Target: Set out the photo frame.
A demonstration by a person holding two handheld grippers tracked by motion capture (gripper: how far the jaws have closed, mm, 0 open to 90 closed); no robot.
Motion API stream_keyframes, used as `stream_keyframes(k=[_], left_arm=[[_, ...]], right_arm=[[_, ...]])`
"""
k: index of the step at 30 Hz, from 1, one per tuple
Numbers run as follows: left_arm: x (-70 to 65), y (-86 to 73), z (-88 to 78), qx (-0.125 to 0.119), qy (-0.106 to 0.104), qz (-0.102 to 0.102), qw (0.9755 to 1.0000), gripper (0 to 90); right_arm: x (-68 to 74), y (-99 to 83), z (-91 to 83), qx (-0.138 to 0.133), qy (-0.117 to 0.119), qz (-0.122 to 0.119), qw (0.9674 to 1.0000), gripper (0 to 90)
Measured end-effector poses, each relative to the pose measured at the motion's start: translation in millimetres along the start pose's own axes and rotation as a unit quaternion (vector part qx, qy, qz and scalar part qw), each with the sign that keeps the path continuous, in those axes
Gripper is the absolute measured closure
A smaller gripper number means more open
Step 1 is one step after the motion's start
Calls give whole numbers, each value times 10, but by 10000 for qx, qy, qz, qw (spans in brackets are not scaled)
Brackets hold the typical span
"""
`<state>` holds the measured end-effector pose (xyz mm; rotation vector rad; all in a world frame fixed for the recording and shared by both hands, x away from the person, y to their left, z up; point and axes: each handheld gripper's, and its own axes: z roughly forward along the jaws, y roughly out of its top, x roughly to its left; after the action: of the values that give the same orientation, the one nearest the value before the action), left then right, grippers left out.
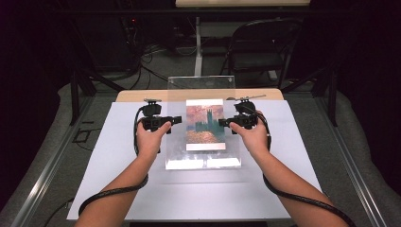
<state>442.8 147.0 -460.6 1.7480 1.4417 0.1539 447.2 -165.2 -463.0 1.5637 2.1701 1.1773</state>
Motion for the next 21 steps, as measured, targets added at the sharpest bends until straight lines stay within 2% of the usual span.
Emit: stream_keyframes(k=[2, 9, 11, 16, 21], left_arm=[[-11, -13, -35, -29, -17, 22, 10000, 436], [-41, -87, -186, -166, -111, 126, 9997, 477], [-59, -116, -247, -207, -136, 179, 9995, 484], [-103, -156, -320, -262, -118, 280, 9992, 494], [-164, -228, -415, -344, -80, 472, 9983, 496]], right_arm=[[22, -13, -54, -20, -12, -94, 10000, 282], [60, -51, -184, -122, 30, -202, 9997, 326], [96, -72, -239, -160, 2, -341, 9993, 332], [132, -107, -321, -223, -10, -383, 9990, 358], [191, -171, -425, -308, -62, -465, 9984, 372]])
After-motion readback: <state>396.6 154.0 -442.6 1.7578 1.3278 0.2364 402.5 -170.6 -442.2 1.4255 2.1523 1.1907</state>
